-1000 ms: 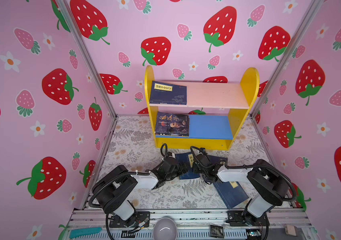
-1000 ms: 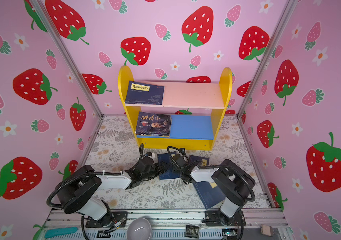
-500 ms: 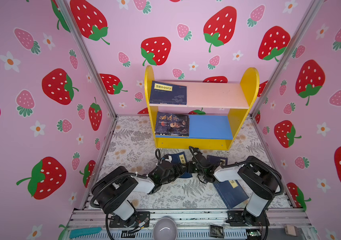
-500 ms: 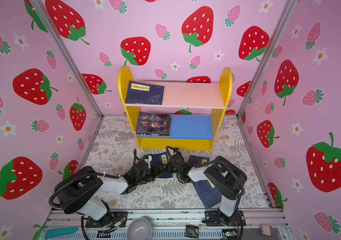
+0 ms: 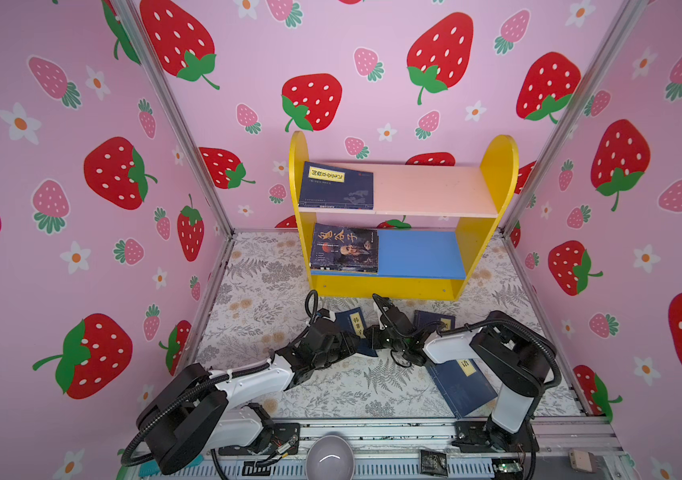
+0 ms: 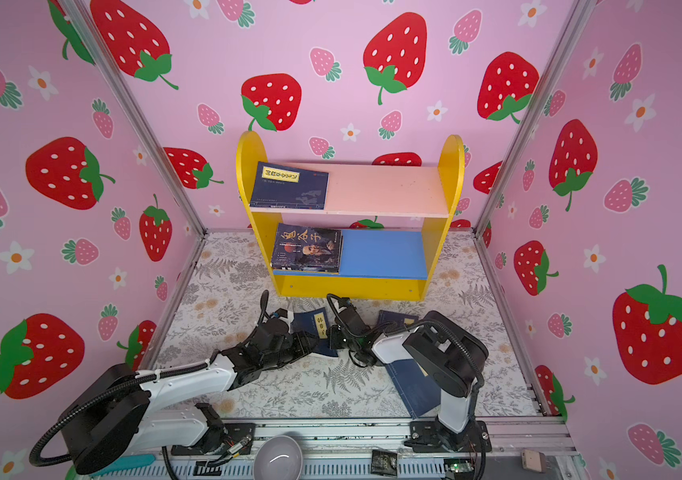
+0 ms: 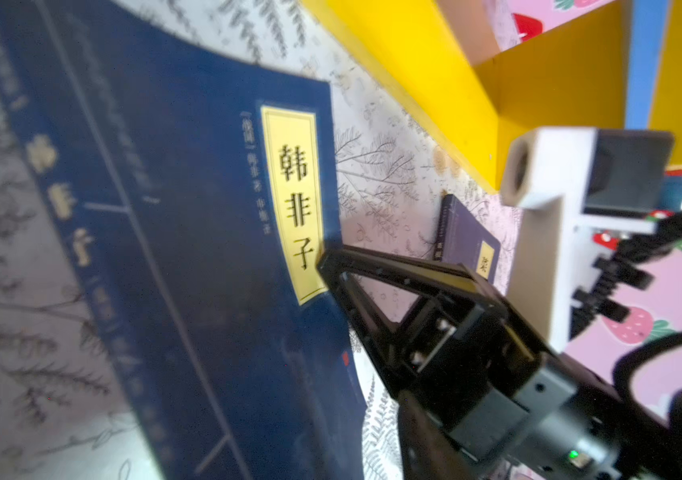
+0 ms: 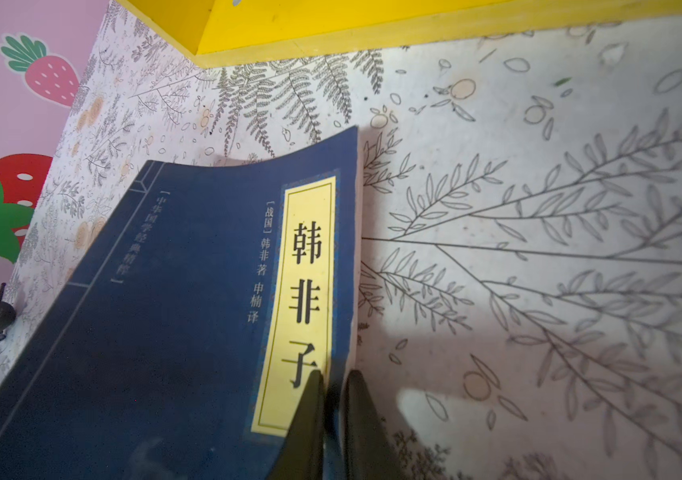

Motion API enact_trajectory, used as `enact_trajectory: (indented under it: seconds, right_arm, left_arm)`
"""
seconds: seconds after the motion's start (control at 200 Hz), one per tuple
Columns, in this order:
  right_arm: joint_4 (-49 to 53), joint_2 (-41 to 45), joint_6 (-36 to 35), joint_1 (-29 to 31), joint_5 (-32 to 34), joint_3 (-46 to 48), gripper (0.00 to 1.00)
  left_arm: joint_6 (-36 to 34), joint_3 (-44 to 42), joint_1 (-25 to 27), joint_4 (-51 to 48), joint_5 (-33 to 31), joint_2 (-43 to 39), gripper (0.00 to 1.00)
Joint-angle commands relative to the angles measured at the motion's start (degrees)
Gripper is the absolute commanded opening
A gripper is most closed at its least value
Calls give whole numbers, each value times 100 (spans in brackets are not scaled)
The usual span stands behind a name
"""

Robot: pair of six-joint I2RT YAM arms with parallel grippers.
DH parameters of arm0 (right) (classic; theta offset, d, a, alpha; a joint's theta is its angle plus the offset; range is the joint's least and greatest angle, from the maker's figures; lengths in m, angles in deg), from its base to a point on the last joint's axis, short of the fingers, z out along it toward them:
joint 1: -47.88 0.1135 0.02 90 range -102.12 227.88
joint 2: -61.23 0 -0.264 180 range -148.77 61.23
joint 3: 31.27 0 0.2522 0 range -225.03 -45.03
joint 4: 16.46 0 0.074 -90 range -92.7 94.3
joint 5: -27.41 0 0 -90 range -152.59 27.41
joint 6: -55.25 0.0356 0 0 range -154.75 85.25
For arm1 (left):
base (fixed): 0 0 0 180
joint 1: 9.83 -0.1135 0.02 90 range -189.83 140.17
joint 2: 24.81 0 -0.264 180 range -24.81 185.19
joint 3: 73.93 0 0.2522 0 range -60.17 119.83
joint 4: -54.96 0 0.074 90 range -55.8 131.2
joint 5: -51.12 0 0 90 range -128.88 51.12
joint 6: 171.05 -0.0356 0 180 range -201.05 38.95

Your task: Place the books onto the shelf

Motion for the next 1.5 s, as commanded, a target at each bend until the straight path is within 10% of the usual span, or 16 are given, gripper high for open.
enact_trajectory:
  seconds: [0.0, 0.415, 0.675, 0.91, 1.496]
  right_arm:
    - [1514, -425, -151, 140, -215, 293, 13]
    - [1669, 512, -598, 140, -107, -491, 27]
    - [1571, 1801, -1212, -126, -973, -926, 68]
    - [-149, 2899, -103, -883, -2274, -89, 93]
    - [-4850, 2510, 2910, -970, -3258, 1128, 94]
  left_arm:
    - [-83, 163, -25, -5, -61, -23, 46]
    - [-105, 39, -25, -993, -328, -956, 0]
    - [-310, 319, -26, -2453, -124, -2838, 0]
    - [-693, 1178, -56, -3386, -585, -4218, 0]
    - [-700, 2379, -76, -1034, -1887, -2195, 0]
